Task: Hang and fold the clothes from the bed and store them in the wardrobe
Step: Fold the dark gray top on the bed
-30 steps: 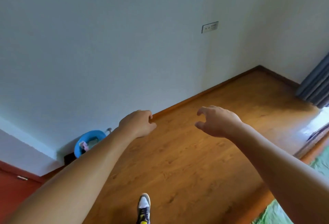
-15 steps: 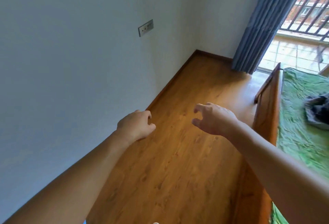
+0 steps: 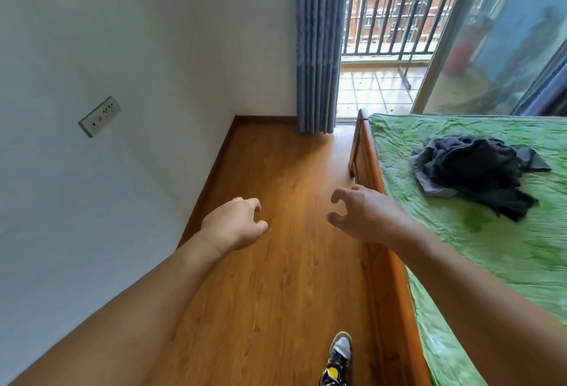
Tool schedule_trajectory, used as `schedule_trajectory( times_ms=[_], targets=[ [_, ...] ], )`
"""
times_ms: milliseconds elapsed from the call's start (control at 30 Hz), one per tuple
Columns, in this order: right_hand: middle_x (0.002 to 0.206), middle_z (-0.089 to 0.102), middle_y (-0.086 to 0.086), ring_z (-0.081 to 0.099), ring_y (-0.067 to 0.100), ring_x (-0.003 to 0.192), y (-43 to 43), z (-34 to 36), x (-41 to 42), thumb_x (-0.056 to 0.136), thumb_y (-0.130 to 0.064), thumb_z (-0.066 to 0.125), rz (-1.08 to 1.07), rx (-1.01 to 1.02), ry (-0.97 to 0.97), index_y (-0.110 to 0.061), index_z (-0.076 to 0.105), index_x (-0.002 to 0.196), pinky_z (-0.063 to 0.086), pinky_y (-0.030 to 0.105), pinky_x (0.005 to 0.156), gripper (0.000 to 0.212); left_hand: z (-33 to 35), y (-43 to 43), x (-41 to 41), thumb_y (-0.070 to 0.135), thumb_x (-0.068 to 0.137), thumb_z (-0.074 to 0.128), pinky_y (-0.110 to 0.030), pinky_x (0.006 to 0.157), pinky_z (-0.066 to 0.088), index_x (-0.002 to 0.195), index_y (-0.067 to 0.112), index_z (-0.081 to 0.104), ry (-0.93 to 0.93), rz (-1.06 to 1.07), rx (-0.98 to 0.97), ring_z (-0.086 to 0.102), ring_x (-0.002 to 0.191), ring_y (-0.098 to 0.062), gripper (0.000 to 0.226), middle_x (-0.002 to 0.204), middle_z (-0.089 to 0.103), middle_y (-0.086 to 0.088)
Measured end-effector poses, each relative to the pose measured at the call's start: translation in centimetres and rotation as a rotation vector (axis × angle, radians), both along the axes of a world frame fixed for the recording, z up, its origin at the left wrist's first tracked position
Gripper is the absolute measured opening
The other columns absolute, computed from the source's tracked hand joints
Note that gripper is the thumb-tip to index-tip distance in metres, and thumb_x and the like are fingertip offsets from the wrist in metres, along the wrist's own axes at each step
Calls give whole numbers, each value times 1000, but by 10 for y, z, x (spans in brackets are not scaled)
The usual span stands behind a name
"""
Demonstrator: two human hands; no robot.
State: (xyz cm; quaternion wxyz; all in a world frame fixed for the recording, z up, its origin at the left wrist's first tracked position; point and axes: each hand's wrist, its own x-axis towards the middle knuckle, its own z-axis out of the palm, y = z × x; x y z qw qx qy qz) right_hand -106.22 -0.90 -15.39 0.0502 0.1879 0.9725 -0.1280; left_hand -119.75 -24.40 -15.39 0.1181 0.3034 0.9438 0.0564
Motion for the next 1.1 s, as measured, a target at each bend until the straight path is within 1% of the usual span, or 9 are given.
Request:
schedule_trajectory(
  times_ms=[100,200,267,333,467,633,767,933,1100],
  targets=[
    [124,57,-4,58,18,100,63,2,-25,89,-67,49,-34,-12,-20,-41,50,129,47,34,72,48,4,73,-32,47,94,52,-20,60,42,131,31,54,-2,-24,6,59,88,-9,40,129,58,4],
    [124,58,-1,58,22,105,125,9,-37,87,-68,47,-102,-6,-47,-40,51,122,43,36,74,44,12,143,-58,48,95,53,-18,59,42,132,32,54,7,-88,-13,59,93,-9,41,131,58,4],
    [125,59,1,58,24,107,163,10,-39,86,-67,48,-150,-18,-61,-39,51,117,46,38,79,42,14,190,-71,47,94,55,-19,63,47,132,31,55,1,-143,-13,61,98,-11,41,131,58,4],
    [128,58,2,59,25,115,197,12,-38,85,-67,48,-202,-25,-75,-38,52,125,49,40,87,50,14,236,-81,48,94,57,-22,68,52,131,30,56,5,-199,0,62,102,-13,41,129,60,4],
    [132,56,1,57,23,119,261,6,-33,85,-65,49,-343,-36,-83,-38,52,131,47,39,90,53,9,329,-100,51,91,59,-20,61,52,128,32,58,-1,-319,45,60,93,-9,41,125,61,6],
    [126,54,3,57,27,117,327,-6,-42,87,-65,48,-538,-43,-131,-37,51,132,51,42,91,53,-6,437,-133,55,88,54,-31,76,54,120,35,59,-26,-553,29,62,98,-16,38,119,63,5],
    [124,53,2,56,26,115,374,-20,-65,88,-65,49,-690,-62,-155,-37,51,130,49,41,88,50,-23,524,-173,52,90,50,-38,85,55,127,34,56,-37,-715,-27,61,108,-22,42,125,60,2],
    [126,52,2,56,27,117,427,-32,-106,88,-64,50,-878,-117,-201,-38,50,130,48,40,90,49,-40,615,-227,52,92,49,-28,58,43,134,34,50,-46,-883,-85,56,96,-17,46,122,55,4],
    [126,53,2,57,28,114,458,-46,-127,88,-64,50,-1006,-172,-250,-39,49,129,45,39,87,48,-55,687,-251,51,92,52,-38,70,57,127,28,53,-41,-1069,-146,59,93,-23,43,111,57,-1]
  ],
)
